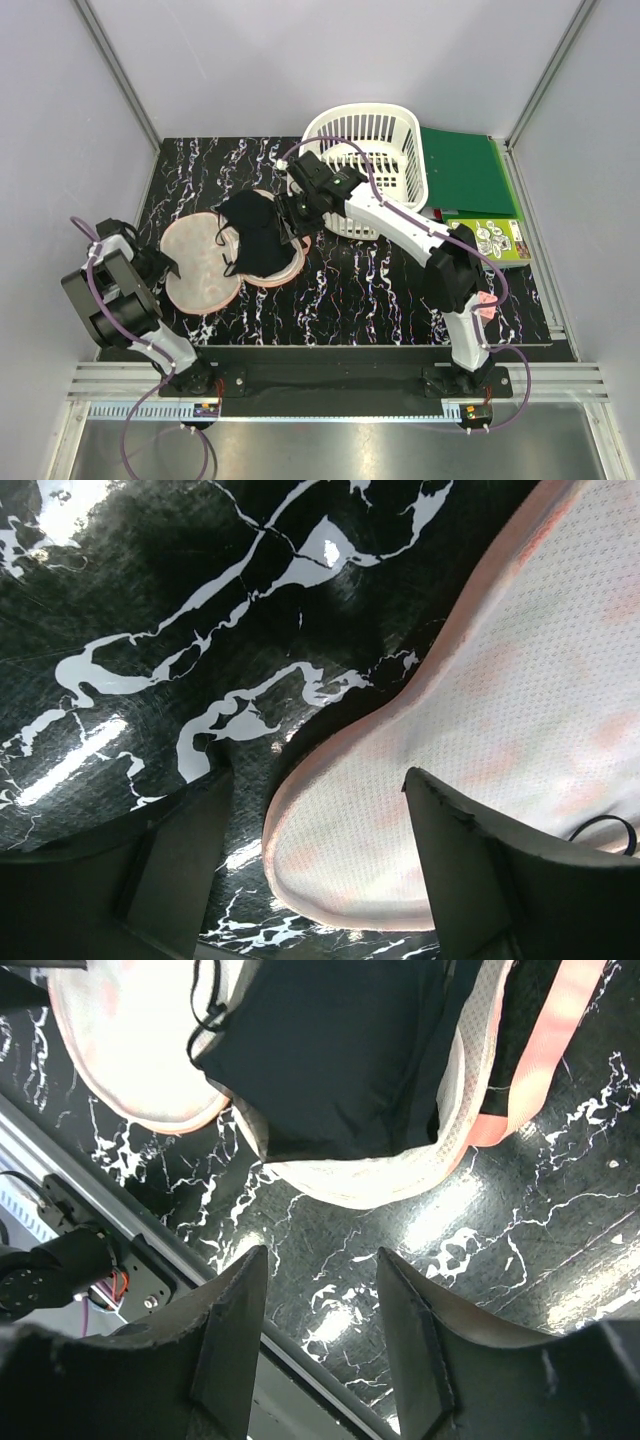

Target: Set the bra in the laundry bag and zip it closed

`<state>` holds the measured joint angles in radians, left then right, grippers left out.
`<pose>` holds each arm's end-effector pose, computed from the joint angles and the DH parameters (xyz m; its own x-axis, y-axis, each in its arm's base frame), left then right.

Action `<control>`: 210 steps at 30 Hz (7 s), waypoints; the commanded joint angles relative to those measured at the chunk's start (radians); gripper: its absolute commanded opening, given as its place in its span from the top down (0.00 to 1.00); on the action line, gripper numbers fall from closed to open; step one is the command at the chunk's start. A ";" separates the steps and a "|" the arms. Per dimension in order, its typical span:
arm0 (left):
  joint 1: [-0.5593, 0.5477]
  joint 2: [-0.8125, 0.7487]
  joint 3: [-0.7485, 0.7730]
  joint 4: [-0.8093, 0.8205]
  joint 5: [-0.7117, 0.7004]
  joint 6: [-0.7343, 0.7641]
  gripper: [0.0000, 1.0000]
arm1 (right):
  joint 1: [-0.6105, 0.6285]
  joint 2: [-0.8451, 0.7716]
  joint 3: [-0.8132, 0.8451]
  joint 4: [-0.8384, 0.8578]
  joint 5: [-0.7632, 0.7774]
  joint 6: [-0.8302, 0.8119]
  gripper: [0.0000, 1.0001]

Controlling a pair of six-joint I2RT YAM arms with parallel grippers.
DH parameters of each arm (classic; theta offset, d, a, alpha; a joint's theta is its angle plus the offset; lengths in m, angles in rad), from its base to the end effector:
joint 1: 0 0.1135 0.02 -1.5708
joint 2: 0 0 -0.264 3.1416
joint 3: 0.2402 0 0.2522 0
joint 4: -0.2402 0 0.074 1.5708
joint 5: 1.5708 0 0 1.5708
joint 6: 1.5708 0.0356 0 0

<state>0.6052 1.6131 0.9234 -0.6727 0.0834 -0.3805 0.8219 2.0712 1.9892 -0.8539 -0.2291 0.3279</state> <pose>0.2327 0.1574 0.1606 -0.5418 -0.8248 -0.1618 -0.8120 0.5633 -0.1525 0.3074 0.3425 0.2974 -0.7782 -0.3765 -0.5026 -0.5856 0.7242 0.3641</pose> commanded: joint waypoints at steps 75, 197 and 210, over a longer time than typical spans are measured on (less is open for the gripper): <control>-1.022 0.223 0.506 0.030 -0.097 -0.230 0.66 | -0.132 -0.267 -0.408 0.118 0.010 0.096 0.43; -0.242 0.803 0.914 0.495 0.506 -0.517 0.48 | -0.086 -0.359 -0.175 0.133 0.165 0.102 0.40; -0.240 0.720 0.700 0.283 0.405 -0.491 0.57 | -0.089 -0.254 -0.080 0.118 0.120 0.106 0.40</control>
<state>0.3656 2.3604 1.7153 -0.2131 0.5709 -0.9199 0.7410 1.7813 1.8469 -0.7338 -0.0750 0.4278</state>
